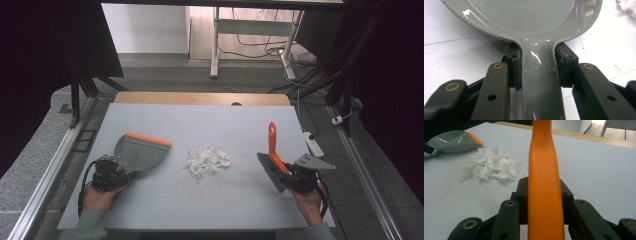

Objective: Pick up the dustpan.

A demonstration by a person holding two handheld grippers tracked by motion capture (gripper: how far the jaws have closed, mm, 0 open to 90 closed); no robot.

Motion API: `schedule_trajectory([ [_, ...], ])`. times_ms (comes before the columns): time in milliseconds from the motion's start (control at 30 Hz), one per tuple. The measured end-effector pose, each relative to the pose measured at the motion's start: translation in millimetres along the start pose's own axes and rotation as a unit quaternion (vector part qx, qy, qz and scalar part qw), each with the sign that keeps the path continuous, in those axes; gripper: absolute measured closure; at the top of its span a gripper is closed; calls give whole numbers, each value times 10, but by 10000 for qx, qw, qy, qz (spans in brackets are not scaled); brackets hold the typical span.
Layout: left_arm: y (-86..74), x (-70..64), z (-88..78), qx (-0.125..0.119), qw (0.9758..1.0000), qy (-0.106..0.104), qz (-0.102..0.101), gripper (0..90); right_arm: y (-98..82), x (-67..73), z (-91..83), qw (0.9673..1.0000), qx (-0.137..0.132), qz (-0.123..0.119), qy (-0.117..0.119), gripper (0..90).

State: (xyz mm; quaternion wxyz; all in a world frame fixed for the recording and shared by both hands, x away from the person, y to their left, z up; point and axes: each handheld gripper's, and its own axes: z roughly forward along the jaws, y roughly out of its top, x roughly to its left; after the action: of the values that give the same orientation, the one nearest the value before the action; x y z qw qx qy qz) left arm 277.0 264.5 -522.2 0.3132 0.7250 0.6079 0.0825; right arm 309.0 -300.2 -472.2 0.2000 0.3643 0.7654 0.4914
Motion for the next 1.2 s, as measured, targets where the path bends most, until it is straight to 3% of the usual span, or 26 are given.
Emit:
schedule_trajectory([
  [567,-8,98,-105,-358,9990,-238,97,615,13,0,-13,10000,-39,-11,-29,702],
  [867,16,150,-246,-750,9956,-494,252,615,61,11,4,9998,-189,111,38,702],
  [1200,25,188,-356,-1027,9924,-568,363,615,78,65,-12,9998,-206,58,-14,702],
])
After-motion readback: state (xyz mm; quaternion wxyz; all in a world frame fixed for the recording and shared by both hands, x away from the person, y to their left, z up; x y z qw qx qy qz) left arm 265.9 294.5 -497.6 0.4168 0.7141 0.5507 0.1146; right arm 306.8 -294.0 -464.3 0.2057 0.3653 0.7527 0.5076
